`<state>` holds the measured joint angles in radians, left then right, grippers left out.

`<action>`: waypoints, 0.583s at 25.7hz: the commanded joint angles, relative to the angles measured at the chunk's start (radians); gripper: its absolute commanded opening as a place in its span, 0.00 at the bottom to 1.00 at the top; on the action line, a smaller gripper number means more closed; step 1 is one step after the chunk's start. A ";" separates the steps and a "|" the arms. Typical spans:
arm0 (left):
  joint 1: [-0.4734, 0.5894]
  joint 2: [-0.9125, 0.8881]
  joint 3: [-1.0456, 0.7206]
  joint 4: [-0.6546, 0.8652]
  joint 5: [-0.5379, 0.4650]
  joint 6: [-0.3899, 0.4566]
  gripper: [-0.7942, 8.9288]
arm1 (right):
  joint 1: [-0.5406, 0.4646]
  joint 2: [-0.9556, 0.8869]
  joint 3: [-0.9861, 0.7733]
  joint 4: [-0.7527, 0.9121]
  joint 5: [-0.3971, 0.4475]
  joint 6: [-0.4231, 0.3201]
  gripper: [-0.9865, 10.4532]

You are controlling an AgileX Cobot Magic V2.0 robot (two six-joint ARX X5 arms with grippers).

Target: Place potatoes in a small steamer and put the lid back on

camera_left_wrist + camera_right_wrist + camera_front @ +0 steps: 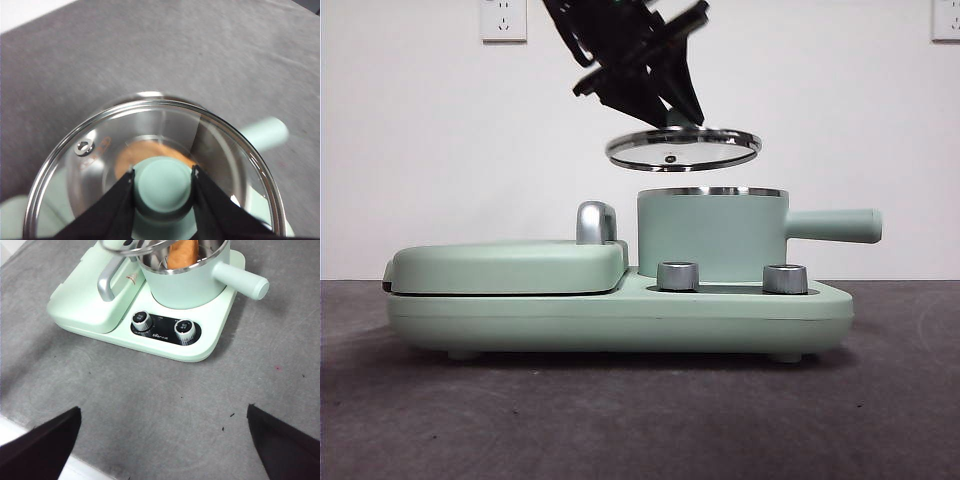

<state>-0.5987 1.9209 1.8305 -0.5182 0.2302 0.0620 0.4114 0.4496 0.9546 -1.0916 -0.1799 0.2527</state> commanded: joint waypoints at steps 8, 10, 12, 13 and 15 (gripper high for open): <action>-0.018 0.146 0.189 -0.002 -0.003 0.090 0.10 | 0.005 0.004 0.008 0.006 0.005 0.013 0.55; -0.025 0.146 0.189 0.010 -0.003 0.125 0.10 | 0.005 0.003 0.008 0.006 0.005 0.013 0.55; -0.029 0.148 0.189 0.026 -0.002 0.132 0.10 | 0.005 0.004 0.008 0.006 0.005 0.013 0.55; -0.031 0.150 0.189 0.031 -0.001 0.134 0.10 | 0.005 0.004 0.008 0.006 0.005 0.013 0.55; -0.033 0.160 0.189 0.034 0.003 0.151 0.10 | 0.005 0.004 0.008 0.006 0.005 0.013 0.55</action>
<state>-0.6224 2.0548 1.9793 -0.5159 0.2260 0.1932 0.4114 0.4496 0.9546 -1.0916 -0.1795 0.2592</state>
